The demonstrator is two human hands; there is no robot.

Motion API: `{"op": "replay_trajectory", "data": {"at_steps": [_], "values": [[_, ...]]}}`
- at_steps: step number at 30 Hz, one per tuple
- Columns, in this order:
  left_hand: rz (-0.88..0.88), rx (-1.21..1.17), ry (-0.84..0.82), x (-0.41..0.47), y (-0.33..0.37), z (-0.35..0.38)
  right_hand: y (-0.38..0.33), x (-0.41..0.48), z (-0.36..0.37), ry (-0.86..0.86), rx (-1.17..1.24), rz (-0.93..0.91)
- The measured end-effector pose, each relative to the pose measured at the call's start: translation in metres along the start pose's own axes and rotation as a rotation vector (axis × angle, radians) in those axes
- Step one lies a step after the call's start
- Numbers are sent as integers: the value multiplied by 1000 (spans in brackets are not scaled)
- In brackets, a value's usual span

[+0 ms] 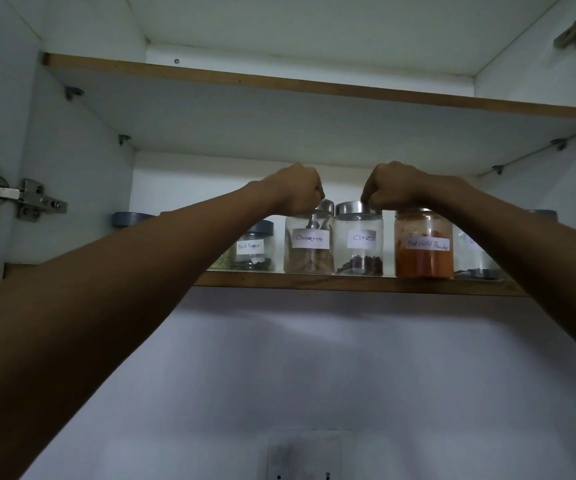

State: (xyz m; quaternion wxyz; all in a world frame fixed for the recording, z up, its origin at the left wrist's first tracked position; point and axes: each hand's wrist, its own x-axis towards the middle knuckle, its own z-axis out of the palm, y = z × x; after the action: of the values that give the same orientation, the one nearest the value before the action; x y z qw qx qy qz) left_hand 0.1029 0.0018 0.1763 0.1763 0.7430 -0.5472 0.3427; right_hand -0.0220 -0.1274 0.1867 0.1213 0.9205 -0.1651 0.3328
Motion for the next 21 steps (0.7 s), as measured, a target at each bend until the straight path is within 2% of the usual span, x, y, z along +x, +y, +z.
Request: {"op": "replay_trajectory", "data": {"at_steps": [15,21], "values": [[-155,-75,-18,46,-60,66,-19,60,64,17,-155,61],[-138,13,-45,55,-76,88,-17,85,90,14,-137,93]]}}
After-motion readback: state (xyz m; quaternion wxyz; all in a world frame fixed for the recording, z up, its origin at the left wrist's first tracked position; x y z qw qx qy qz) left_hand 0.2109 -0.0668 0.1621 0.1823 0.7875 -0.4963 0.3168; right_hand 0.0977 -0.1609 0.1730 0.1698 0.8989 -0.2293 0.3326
